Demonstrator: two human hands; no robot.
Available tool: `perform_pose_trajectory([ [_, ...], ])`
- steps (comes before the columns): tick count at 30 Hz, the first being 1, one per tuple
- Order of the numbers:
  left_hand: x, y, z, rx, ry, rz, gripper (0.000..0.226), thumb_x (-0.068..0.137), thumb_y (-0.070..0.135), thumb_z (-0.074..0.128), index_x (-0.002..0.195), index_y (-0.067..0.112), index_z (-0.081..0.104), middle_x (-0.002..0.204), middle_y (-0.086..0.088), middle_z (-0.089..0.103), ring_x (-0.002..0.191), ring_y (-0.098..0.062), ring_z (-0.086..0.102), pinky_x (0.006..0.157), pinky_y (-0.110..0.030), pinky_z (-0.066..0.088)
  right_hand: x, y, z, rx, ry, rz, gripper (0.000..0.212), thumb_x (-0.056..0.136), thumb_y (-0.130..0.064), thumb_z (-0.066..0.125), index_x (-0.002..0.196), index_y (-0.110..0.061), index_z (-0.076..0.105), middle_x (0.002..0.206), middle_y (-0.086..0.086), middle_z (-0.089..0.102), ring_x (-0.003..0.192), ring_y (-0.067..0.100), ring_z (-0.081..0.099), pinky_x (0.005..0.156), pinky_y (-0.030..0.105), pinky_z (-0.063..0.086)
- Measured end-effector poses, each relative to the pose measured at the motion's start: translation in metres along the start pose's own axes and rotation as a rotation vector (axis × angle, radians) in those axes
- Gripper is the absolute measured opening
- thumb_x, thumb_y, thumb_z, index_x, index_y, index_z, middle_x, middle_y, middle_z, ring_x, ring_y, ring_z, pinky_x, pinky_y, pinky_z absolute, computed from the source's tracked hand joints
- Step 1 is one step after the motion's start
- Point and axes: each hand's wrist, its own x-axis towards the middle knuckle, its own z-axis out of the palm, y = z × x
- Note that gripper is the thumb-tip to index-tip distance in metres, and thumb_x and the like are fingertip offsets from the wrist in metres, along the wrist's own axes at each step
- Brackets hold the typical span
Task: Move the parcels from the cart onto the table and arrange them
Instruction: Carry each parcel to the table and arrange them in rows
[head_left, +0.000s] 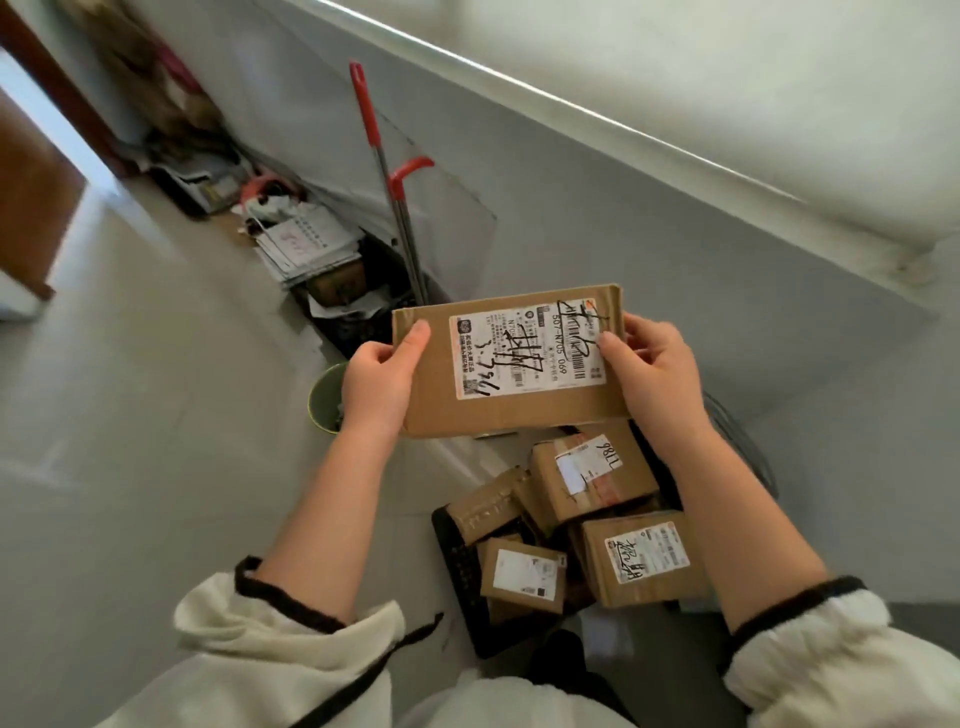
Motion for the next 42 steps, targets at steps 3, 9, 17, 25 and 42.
perform_pose_trajectory([
  [3, -0.015, 0.012, -0.029, 0.109, 0.014, 0.118, 0.039, 0.081, 0.056, 0.061, 0.091, 0.018, 0.055, 0.090, 0.003, 0.063, 0.086, -0.018, 0.061, 0.072, -0.035, 0.049, -0.016, -0.009, 0.013, -0.031, -0.041, -0.005, 0.027, 0.094, -0.028, 0.053, 0.120, -0.025, 0.060, 0.106, -0.002, 0.051, 0.092, 0.007, 0.057, 0.068, 0.016, 0.046],
  [9, -0.067, 0.052, -0.039, 0.444, 0.078, 0.657, 0.034, 0.081, 0.047, 0.065, 0.104, 0.023, 0.060, 0.097, 0.003, 0.065, 0.089, -0.017, 0.059, 0.073, -0.030, 0.045, -0.022, 0.004, 0.026, 0.335, 0.067, 0.312, 0.022, 0.097, -0.010, 0.044, 0.110, -0.017, 0.060, 0.103, 0.000, 0.066, 0.095, 0.017, 0.063, 0.072, 0.029, 0.052],
  [17, -0.094, 0.067, -0.027, 0.667, 0.104, 1.041, 0.043, 0.081, 0.051, 0.063, 0.104, 0.016, 0.068, 0.097, -0.001, 0.071, 0.083, -0.021, 0.063, 0.073, -0.033, 0.047, -0.041, 0.037, 0.036, 0.451, 0.169, 0.506, 0.025, 0.095, -0.007, 0.041, 0.111, -0.004, 0.059, 0.104, 0.013, 0.065, 0.093, 0.026, 0.060, 0.069, 0.036, 0.049],
  [25, -0.049, 0.045, -0.063, -0.167, -0.125, 0.459, 0.005, 0.088, 0.028, 0.063, 0.092, 0.026, 0.062, 0.086, 0.014, 0.069, 0.082, 0.000, 0.064, 0.062, -0.012, 0.047, -0.051, -0.057, 0.006, 0.190, 0.185, -0.027, 0.014, 0.092, -0.024, 0.051, 0.100, -0.024, 0.061, 0.104, 0.003, 0.066, 0.095, 0.017, 0.063, 0.082, 0.038, 0.054],
  [42, -0.040, 0.033, -0.081, -0.563, -0.135, 0.072, 0.043, 0.096, 0.051, 0.039, 0.106, 0.019, 0.066, 0.093, -0.005, 0.072, 0.090, -0.022, 0.066, 0.064, -0.033, 0.050, -0.096, -0.105, 0.025, -0.116, 0.242, -0.277, 0.041, 0.079, -0.065, 0.041, 0.092, -0.030, 0.058, 0.096, -0.011, 0.054, 0.084, 0.005, 0.060, 0.069, 0.026, 0.054],
])
